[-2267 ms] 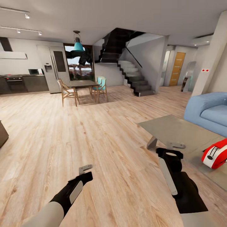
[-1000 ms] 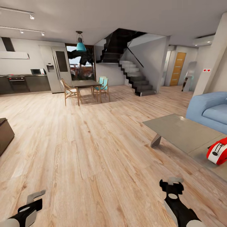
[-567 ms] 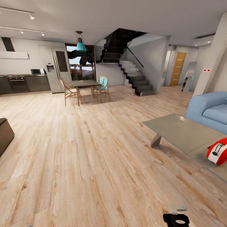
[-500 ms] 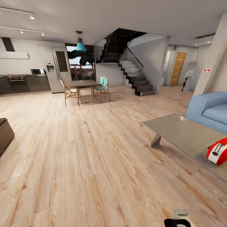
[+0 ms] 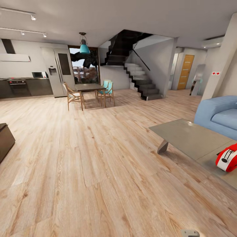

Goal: Turn on the radio receiver that's on the table in the living room.

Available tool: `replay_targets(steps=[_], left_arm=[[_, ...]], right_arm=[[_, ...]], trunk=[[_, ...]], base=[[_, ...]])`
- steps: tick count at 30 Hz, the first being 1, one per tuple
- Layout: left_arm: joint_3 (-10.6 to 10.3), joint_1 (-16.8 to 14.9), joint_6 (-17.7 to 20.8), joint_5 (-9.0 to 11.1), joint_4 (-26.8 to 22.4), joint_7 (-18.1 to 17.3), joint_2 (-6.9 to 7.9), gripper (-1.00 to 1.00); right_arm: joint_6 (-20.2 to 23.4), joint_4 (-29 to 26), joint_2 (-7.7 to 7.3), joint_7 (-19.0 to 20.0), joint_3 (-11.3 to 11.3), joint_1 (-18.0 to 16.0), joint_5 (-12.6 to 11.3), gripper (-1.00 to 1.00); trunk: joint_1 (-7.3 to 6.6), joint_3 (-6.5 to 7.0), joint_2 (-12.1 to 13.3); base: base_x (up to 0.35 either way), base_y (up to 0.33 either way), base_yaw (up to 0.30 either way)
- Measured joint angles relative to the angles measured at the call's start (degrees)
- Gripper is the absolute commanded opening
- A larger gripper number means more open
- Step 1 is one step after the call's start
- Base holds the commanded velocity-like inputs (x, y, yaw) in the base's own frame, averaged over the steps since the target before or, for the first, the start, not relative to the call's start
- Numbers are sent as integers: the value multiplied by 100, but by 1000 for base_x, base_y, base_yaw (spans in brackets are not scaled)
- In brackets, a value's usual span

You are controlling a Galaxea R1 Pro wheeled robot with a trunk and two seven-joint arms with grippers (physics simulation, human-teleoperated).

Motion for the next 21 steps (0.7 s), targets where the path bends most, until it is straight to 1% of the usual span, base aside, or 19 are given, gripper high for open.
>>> replay_targets(steps=[4, 5, 6, 8, 9, 13, 16, 18, 21], left_arm=[[3, 4, -14, 6, 0, -33, -198, -100], [4, 4, -14, 7, 0, -35, -225, -100], [4, 5, -15, 4, 0, -38, -299, -100], [6, 5, -16, 8, 0, -44, -398, -100], [6, 5, -16, 10, 0, -46, -427, -100], [6, 5, -4, 14, 0, -50, -667, -100], [6, 5, 0, 18, 0, -50, -894, -100], [6, 5, 1, 20, 0, -50, -1018, -100], [7, 5, 1, 22, 0, -50, -1100, -100]], right_arm=[[2, 5, 1, 0, -1, 2, -1, 100], [2, 5, 1, 0, -1, 2, -1, 100], [1, 5, 1, 0, 0, 2, -1, 100], [1, 5, 1, 0, -1, 2, -1, 100], [1, 5, 1, 0, -1, 2, -1, 100], [-4, 5, 1, 0, -1, 2, -1, 100], [-1, 5, 1, 0, -2, 2, -1, 100], [1, 5, 1, 0, -2, 2, -1, 100], [-1, 5, 1, 0, -1, 2, -1, 100]], trunk=[[0, 0, 0], [0, 0, 0], [0, 0, 0], [0, 0, 0], [0, 0, 0], [0, 0, 0], [0, 0, 0], [0, 0, 0], [0, 0, 0]], base=[[0, 0, 0], [0, 0, 0], [0, 0, 0], [0, 0, 0], [0, 0, 0], [0, 0, 0], [0, 0, 0], [0, 0, 0], [0, 0, 0]])
